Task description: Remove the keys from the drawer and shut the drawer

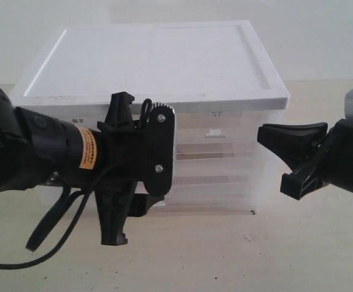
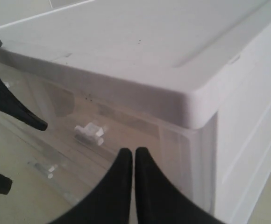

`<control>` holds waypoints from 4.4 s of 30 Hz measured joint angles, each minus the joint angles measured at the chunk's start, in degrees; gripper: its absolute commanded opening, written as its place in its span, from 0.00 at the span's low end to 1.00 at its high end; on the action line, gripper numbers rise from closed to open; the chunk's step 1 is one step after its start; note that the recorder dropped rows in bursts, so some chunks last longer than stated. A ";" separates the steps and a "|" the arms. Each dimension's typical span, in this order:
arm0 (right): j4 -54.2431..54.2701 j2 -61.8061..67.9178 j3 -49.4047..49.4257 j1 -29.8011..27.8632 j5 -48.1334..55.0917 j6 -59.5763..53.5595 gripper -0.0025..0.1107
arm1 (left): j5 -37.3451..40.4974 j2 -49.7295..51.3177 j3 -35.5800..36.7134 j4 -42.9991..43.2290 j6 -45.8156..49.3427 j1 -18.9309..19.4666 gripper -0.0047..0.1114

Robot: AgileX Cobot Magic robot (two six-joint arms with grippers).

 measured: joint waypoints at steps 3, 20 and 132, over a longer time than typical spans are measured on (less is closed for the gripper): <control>-0.20 0.00 0.00 0.00 0.09 0.11 0.02 | -2.16 1.45 -0.44 0.56 0.12 0.00 0.56; -0.20 0.00 0.00 0.00 0.23 0.11 0.02 | -0.08 3.31 -1.62 2.10 1.45 -0.09 0.51; -2.01 0.00 0.00 0.13 -1.08 2.40 0.02 | 4.60 5.21 -1.11 29.79 -97.19 -4.90 0.34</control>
